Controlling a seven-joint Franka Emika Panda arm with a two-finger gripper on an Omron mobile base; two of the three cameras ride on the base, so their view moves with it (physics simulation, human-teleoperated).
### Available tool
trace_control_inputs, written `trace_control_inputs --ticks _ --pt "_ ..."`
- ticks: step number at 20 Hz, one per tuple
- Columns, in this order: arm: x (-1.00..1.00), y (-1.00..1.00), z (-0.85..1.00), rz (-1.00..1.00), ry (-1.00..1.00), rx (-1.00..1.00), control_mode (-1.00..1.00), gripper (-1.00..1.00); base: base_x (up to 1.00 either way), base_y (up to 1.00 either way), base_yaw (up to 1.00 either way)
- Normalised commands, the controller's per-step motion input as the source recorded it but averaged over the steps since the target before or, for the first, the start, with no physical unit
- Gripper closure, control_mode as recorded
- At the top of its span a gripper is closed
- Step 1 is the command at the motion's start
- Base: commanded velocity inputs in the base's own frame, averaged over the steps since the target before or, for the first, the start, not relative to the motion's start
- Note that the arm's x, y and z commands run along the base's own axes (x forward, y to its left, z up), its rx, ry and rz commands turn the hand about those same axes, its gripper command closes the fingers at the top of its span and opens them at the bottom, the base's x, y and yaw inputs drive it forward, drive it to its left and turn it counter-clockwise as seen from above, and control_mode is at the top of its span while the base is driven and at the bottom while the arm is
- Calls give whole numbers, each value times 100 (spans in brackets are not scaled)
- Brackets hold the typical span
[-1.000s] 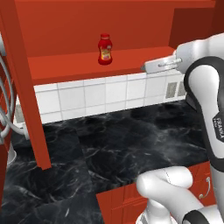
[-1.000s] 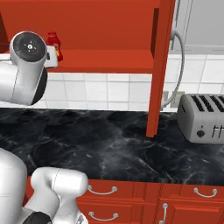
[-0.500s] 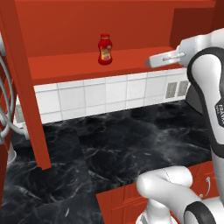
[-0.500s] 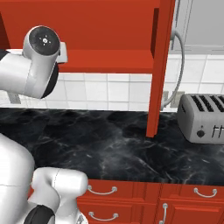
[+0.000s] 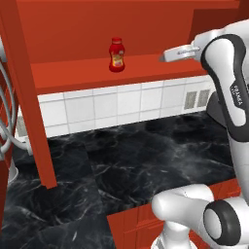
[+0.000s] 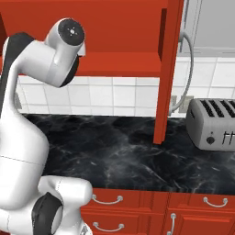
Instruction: Collect the paprika, ketchup, and shaker from the cabinet and place them next to the stove.
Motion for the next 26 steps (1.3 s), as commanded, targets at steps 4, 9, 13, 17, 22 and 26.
trace_control_inputs --ticks 4,9,13,17,22,26 --pt "8 -1 -2 1 -1 -2 -100 -100 0 0 0" --pt "43 10 2 0 0 -5 -100 -100 0 0 0" --pt "47 16 8 0 0 -7 -100 -100 0 0 0" --pt "39 14 5 0 0 -6 -100 -100 0 0 0" --pt "35 8 0 0 0 -3 -100 -100 0 0 0" --pt "38 0 0 0 0 -2 -100 -100 0 0 0"
